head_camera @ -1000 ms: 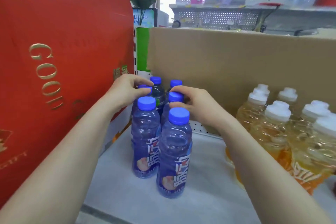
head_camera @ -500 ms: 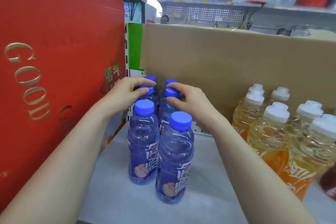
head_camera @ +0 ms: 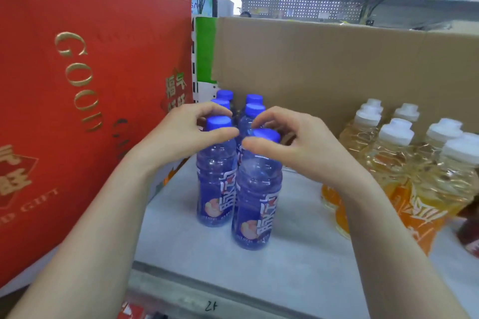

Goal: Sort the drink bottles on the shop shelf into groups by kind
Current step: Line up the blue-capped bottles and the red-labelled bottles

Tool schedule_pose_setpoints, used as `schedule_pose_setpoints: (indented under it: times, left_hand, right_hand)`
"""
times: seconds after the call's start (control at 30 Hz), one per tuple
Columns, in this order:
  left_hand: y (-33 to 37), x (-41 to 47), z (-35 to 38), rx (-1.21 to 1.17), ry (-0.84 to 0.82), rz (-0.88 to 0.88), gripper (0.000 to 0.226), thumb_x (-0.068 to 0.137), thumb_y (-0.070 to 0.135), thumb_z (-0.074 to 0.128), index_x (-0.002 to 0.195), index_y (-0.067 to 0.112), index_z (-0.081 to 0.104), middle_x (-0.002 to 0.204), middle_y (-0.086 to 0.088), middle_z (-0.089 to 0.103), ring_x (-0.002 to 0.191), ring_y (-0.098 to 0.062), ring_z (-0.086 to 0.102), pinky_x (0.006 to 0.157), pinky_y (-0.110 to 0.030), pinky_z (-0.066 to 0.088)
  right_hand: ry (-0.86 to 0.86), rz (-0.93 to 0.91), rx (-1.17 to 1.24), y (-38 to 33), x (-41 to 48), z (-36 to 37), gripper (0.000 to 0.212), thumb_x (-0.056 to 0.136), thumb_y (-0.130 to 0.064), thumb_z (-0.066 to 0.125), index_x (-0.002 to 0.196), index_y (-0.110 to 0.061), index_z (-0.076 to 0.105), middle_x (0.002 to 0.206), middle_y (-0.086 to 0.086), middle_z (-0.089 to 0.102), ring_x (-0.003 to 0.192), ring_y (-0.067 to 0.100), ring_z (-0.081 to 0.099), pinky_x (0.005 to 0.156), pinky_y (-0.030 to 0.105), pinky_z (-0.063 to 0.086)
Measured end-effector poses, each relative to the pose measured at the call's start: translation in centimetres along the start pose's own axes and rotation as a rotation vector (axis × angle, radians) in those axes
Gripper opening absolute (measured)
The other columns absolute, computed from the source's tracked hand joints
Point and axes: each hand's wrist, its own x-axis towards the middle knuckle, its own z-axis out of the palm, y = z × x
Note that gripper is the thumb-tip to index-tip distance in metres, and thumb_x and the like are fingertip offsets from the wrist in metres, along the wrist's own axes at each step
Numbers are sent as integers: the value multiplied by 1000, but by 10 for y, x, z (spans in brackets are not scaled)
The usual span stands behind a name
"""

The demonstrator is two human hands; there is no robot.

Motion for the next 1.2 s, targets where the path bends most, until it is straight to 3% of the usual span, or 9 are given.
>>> schedule_pose_setpoints:
  times: [0.07, 0.13, 0.27, 0.37, 0.6, 0.73, 0.9, 1.07, 1.2]
  left_hand:
    - [2, -5, 2, 107, 74, 11, 33, 79, 36, 79, 110, 33, 69, 105, 19, 69, 87, 3, 62, 72, -2, 40]
    - [5, -9, -3, 130, 57, 12, 35, 83, 30, 77, 116, 32, 67, 111, 16, 68, 94, -1, 63, 80, -3, 41]
    - [2, -21, -19, 111, -35, -1, 36, 89, 22, 71, 124, 29, 65, 115, 8, 71, 106, -13, 67, 100, -38, 50]
    - [7, -29, -23, 254, 8, -12, 36, 90, 28, 68, 126, 31, 63, 113, 7, 70, 102, -14, 65, 96, -37, 50]
    - [12, -36, -23, 369, 55, 27, 36, 92, 22, 65, 127, 30, 64, 106, 0, 69, 89, -22, 60, 79, -34, 46]
    - [17, -33, -19, 335, 4, 52, 38, 93, 16, 64, 130, 29, 64, 127, 4, 65, 114, -16, 59, 98, -36, 46]
    - [20, -21, -27, 184, -15, -9, 26, 90, 34, 68, 116, 34, 71, 108, 15, 71, 95, -1, 64, 87, -24, 47]
    - [9, 23, -35, -68, 88, -71, 19, 99, 30, 56, 107, 25, 73, 102, 0, 73, 80, -10, 62, 87, -34, 53]
    - [-7, 70, -35, 173, -157, -84, 37, 96, 19, 62, 133, 24, 62, 134, 2, 63, 119, -12, 59, 100, -30, 46]
  right_hand:
    - [53, -23, -138, 0, -4, 3, 24, 81, -46, 76, 98, -31, 68, 86, -8, 69, 61, 6, 51, 70, 30, 50]
    - [76, -19, -217, 2, -6, -4, 18, 87, -37, 74, 104, -32, 69, 87, -9, 69, 66, 8, 53, 76, 35, 51]
    - [67, 32, -305, 10, -16, -21, 22, 94, -23, 65, 113, -32, 70, 104, -3, 69, 92, 18, 61, 89, 39, 49]
    - [91, 51, -331, 11, -23, -24, 31, 95, -22, 64, 125, -29, 64, 117, 0, 68, 104, 20, 62, 95, 41, 48]
    - [105, 142, -295, 12, -23, -12, 32, 92, -42, 65, 121, -32, 59, 104, -3, 71, 91, 19, 69, 90, 42, 53]
    - [128, 140, -322, 8, -20, -5, 34, 93, -40, 64, 123, -27, 58, 107, -5, 69, 95, 22, 67, 91, 40, 51]
    - [134, 125, -308, 3, -17, 0, 32, 93, -40, 65, 120, -25, 57, 104, -10, 63, 91, 18, 64, 87, 39, 50]
    - [149, 108, -276, 10, -19, -1, 28, 90, -44, 68, 111, -30, 55, 99, -11, 65, 83, 13, 62, 79, 34, 49]
    - [140, 94, -268, 13, -18, 0, 25, 90, -45, 66, 108, -34, 51, 98, -14, 63, 81, 8, 60, 76, 34, 49]
